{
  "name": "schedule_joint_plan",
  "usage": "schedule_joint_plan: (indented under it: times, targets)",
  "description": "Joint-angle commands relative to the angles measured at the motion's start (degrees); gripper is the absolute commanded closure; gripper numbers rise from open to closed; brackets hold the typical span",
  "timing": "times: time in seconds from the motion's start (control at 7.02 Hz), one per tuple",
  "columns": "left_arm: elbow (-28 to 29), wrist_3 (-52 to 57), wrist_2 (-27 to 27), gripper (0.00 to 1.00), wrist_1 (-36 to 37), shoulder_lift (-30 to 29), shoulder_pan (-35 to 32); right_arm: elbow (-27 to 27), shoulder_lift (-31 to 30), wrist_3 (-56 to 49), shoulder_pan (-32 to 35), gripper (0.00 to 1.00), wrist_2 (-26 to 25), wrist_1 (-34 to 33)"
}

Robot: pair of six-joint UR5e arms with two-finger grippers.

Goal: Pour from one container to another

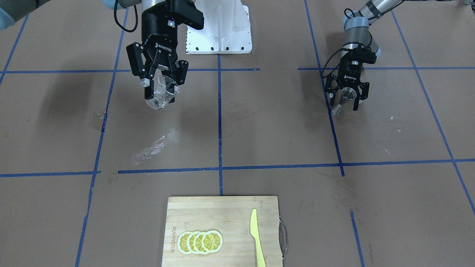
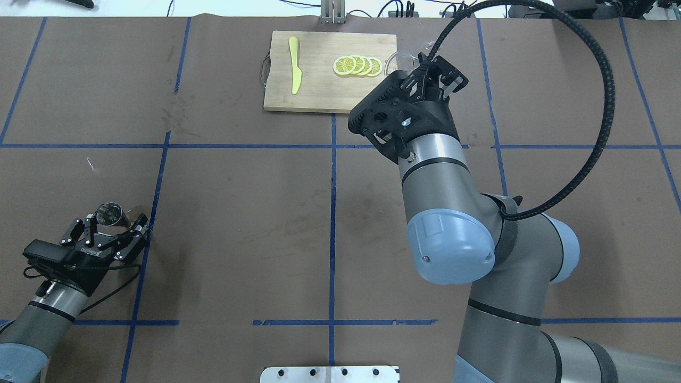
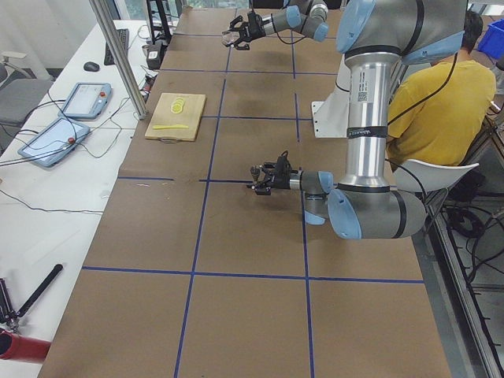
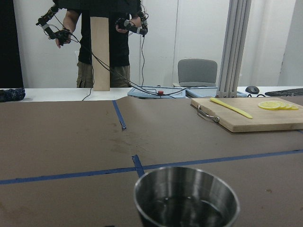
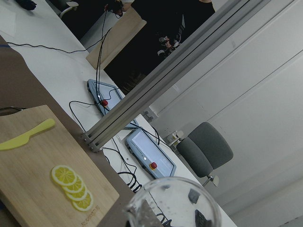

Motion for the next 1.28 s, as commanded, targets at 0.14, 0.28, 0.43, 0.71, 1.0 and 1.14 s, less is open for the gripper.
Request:
schedule_joint_plan:
  times: [0.14,0.28,0.43,0.71,1.0,1.14]
  targets:
    - [-5.2,0.1,0.6,0.01,-0.4,0.9,-0.2,0.0,0.0,0.0,0.1,1.00,0.0,0.0]
    - [-7.4,2.1,0.6,0.01,-0.8,2.1,-0.3,0.0,0.0,0.0,0.1,1.00,0.0,0.0]
    - [-9.7,6.2,0.5,0.01,-3.4,3.6,-0.3,0.0,0.0,0.0,0.0,1.00,0.0,0.0]
    - [-11.2,13.3,0.0,0.01,-9.6,3.8,-0.3,0.0,0.1,0.0,-0.1,1.00,0.0,0.0]
    - [-13.5,15.3,-7.2,0.01,-9.4,5.4,-3.2,0.0,0.1,0.0,-0.1,1.00,0.1,0.0]
    - [-13.4,16.6,-15.2,0.01,-8.3,6.2,-8.6,0.0,0.1,0.1,0.0,1.00,0.1,0.0]
